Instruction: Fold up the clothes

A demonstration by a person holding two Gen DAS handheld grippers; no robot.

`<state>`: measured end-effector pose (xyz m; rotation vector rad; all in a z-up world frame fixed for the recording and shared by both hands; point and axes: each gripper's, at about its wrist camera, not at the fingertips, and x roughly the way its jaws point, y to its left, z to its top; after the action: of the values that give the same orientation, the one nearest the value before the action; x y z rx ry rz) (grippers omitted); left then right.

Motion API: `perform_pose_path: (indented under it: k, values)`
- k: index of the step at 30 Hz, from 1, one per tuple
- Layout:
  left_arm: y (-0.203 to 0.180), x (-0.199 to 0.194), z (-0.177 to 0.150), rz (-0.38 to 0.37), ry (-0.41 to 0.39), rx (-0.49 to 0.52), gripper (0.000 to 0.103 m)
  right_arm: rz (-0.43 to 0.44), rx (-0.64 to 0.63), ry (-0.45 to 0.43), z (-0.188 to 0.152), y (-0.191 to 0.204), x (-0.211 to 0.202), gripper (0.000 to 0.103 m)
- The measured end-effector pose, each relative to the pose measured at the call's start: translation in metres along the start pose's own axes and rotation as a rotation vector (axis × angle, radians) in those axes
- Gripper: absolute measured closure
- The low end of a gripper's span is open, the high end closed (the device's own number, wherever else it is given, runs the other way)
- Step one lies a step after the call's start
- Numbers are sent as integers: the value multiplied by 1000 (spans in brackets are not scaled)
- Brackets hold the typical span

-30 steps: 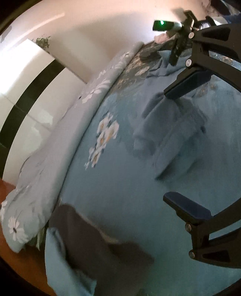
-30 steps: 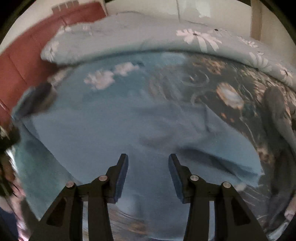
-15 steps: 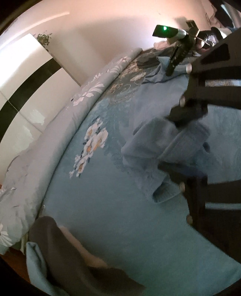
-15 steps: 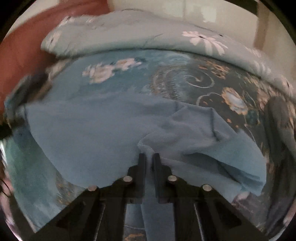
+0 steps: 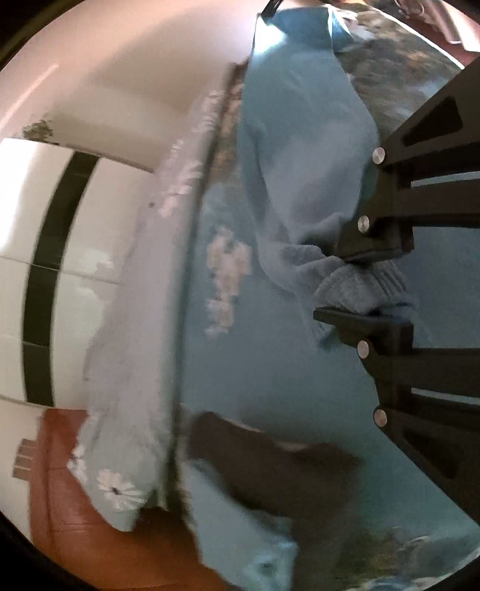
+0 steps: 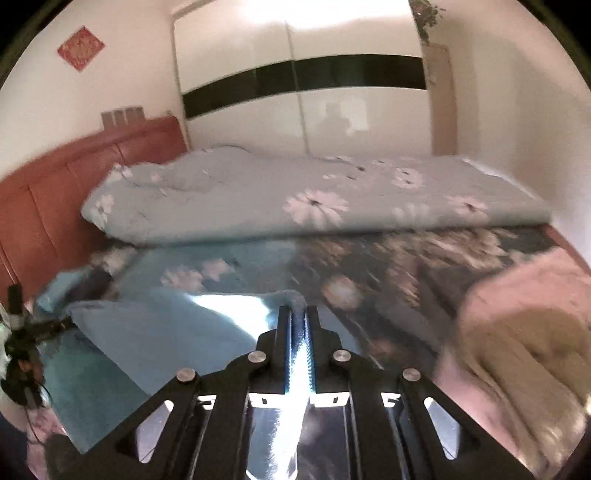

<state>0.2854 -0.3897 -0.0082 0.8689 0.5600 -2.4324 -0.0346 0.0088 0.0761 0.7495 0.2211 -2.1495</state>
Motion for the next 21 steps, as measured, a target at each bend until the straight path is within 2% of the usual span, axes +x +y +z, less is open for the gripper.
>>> perform_pose_path:
  k: [3, 6, 9, 12, 15, 18, 21]
  values:
    - [8, 4, -34, -30, 51, -7, 75, -62, 21, 104, -44, -18, -5, 96]
    - [3, 1, -53, -48, 79, 10, 71, -90, 111, 174, -82, -41, -3, 96]
    - [2, -8, -60, -54, 82, 30, 62, -112, 150, 205, -97, -52, 0, 96]
    - [7, -19, -62, -71, 66, 8, 50, -108, 149, 213, -96, -50, 7, 96]
    - [17, -23, -57, -106, 55, -54, 45, -103, 109, 200, -87, -39, 9, 96]
    - [24, -17, -48, -145, 60, -101, 43, -106, 81, 179, -80, -33, 12, 96]
    - [27, 8, -32, -215, 101, -156, 43, -98, 96, 168, -73, -36, 13, 96]
